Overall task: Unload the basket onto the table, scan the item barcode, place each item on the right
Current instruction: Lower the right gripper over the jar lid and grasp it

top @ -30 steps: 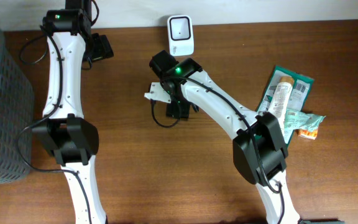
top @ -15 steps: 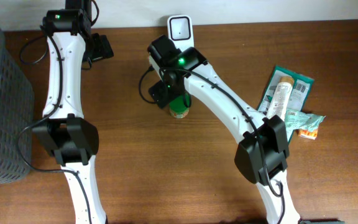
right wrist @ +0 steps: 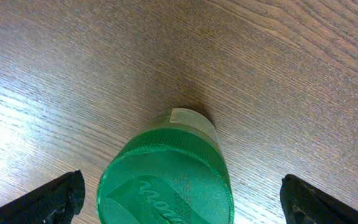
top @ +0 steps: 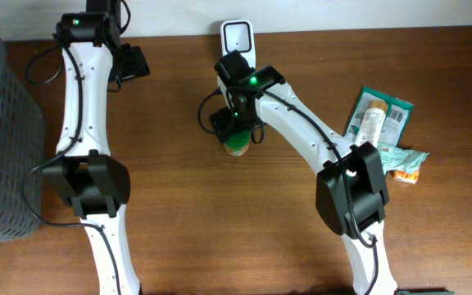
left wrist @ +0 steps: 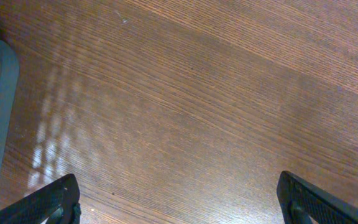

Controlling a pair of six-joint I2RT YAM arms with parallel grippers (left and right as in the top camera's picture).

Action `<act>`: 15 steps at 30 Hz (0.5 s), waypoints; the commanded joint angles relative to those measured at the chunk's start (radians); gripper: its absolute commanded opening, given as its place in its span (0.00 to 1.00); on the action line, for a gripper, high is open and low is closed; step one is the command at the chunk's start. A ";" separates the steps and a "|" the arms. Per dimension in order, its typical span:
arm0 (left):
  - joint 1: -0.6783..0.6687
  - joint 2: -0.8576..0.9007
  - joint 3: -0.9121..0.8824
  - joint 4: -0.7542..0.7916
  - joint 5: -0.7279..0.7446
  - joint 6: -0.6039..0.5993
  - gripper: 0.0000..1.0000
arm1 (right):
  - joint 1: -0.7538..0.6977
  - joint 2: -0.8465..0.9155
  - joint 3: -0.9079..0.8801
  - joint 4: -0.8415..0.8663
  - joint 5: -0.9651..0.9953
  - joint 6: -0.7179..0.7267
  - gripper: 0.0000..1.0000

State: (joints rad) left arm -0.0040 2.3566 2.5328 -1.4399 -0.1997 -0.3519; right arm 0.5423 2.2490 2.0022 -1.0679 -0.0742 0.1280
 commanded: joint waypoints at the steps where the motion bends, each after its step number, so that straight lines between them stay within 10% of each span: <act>1: 0.005 -0.002 0.008 -0.001 -0.018 0.001 0.99 | 0.007 -0.002 -0.007 0.002 -0.013 0.005 0.97; 15: 0.004 -0.002 0.008 -0.001 -0.018 0.001 0.99 | 0.008 0.000 -0.058 0.023 -0.023 0.005 0.86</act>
State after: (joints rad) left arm -0.0040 2.3566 2.5328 -1.4395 -0.1997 -0.3519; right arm 0.5430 2.2490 1.9533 -1.0496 -0.0891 0.1291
